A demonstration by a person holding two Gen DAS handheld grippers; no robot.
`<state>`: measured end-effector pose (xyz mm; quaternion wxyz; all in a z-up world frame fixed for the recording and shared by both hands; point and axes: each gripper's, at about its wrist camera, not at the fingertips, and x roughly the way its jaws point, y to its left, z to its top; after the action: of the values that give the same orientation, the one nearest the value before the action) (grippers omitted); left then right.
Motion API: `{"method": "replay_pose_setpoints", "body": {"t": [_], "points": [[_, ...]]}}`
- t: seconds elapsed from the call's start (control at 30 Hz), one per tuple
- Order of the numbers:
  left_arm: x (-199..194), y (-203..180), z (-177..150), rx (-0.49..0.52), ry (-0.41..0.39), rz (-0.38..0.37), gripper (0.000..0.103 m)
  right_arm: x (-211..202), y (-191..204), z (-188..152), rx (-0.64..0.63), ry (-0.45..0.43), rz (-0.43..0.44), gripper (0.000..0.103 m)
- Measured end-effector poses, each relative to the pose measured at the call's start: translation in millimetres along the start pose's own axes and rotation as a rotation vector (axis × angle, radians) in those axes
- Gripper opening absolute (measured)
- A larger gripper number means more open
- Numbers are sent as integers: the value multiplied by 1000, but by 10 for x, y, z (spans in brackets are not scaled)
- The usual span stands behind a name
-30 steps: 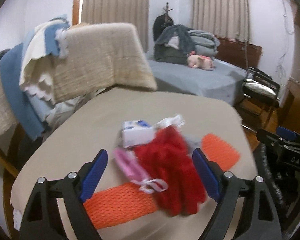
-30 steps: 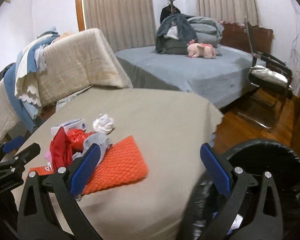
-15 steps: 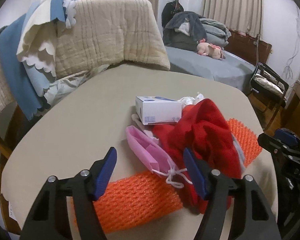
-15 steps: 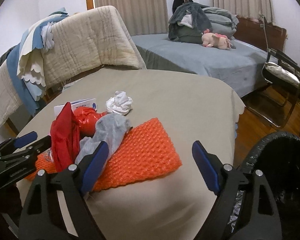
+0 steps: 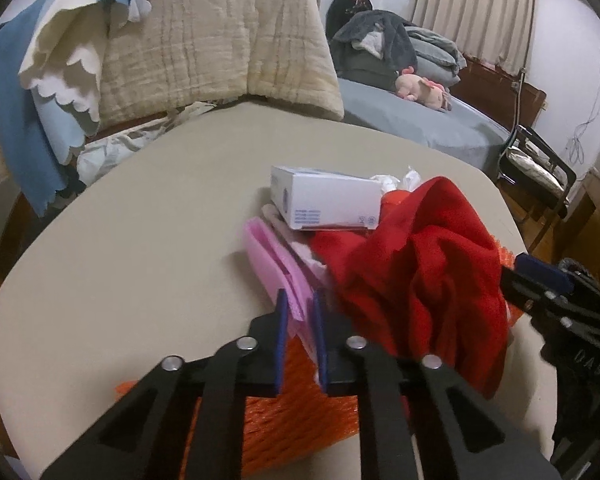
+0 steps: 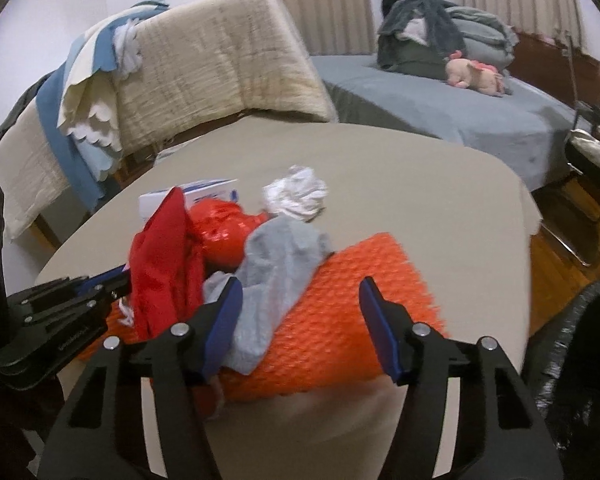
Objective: Collect trash
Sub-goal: 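Grasp the pink mask with the left gripper while the right grasps the grey sock, then move both grippers over the bin and release the mask and sock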
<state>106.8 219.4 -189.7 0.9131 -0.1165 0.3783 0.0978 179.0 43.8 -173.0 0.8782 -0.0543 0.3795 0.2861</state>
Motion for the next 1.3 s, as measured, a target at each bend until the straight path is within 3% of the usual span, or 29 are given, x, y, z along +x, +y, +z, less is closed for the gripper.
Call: {"method": "replay_pose_setpoints", "body": {"t": [0.13, 0.23, 0.3, 0.37, 0.8, 1.3], "points": [[-22, 18, 16, 5, -4, 5, 9, 108, 54, -32, 1, 42, 32, 50], [-18, 21, 9, 5, 2, 6, 9, 148, 85, -48, 4, 70, 86, 30], [-9, 20, 3, 5, 6, 6, 9, 155, 154, -48, -25, 82, 118, 9], [-16, 18, 6, 6, 2, 4, 8, 134, 201, -47, -44, 80, 128, 6], [-359, -50, 132, 24, -68, 3, 3, -324, 132, 206, -28, -26, 139, 4], [-940, -264, 392, 32, -204, -54, 3, -877, 71, 505, -15, -147, 188, 4]]}}
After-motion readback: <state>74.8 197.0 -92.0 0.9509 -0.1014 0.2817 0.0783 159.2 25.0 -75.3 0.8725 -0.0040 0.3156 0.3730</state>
